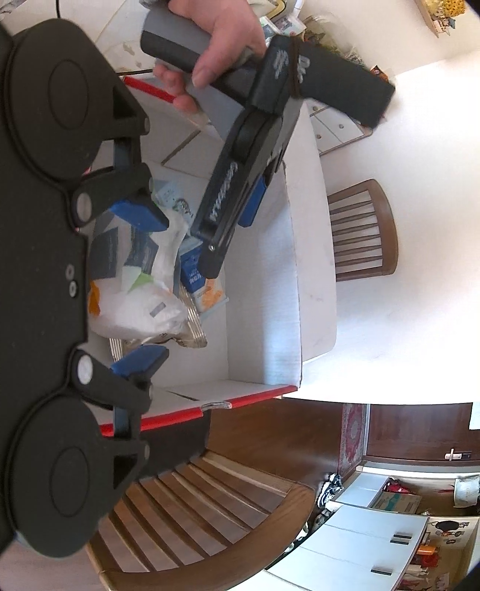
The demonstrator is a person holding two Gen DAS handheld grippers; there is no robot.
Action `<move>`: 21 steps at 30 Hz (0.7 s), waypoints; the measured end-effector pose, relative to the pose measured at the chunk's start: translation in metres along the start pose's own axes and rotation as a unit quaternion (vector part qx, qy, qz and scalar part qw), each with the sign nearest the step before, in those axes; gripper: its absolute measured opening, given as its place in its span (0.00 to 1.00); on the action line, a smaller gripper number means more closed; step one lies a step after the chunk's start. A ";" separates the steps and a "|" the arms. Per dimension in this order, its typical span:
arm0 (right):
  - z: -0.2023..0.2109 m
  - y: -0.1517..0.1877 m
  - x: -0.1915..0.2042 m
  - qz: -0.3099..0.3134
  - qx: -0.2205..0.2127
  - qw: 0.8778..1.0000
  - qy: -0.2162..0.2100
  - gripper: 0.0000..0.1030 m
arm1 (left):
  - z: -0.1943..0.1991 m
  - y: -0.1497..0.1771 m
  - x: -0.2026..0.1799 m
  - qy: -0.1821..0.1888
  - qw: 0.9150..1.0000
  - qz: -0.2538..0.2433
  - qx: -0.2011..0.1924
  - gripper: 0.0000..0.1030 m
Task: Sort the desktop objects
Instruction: 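Withdraw both grippers from the box back toward the table pile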
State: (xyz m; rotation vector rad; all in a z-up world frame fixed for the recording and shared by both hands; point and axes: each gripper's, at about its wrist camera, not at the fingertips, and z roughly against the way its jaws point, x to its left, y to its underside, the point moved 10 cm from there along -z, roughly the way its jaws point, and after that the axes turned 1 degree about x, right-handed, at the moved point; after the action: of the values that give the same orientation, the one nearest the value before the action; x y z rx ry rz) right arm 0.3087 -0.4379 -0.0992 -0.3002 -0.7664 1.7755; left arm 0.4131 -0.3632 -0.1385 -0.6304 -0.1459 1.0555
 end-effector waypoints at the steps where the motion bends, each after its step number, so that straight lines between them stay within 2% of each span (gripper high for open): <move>1: 0.002 0.000 0.001 -0.001 -0.002 1.000 -0.002 0.66 | 0.006 0.001 -0.001 0.004 1.000 0.001 -0.005 0.84; 8: 0.011 0.001 0.013 0.004 -0.009 1.000 -0.016 0.68 | 0.051 0.017 -0.004 0.013 0.999 0.010 -0.040 0.84; 15: 0.016 -0.001 0.028 0.002 -0.015 0.999 -0.033 0.73 | 0.094 0.040 0.005 0.005 0.997 0.026 -0.069 0.85; 21: 0.017 -0.001 0.041 0.000 -0.020 0.999 -0.037 0.76 | 0.117 0.056 0.012 0.004 0.996 0.035 -0.086 0.95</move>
State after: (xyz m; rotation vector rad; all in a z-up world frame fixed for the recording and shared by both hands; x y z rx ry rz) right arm 0.2861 -0.4060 -0.0791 -0.2614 -0.8555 1.7815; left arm 0.3290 -0.2864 -0.0760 -0.8003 -0.2105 1.1159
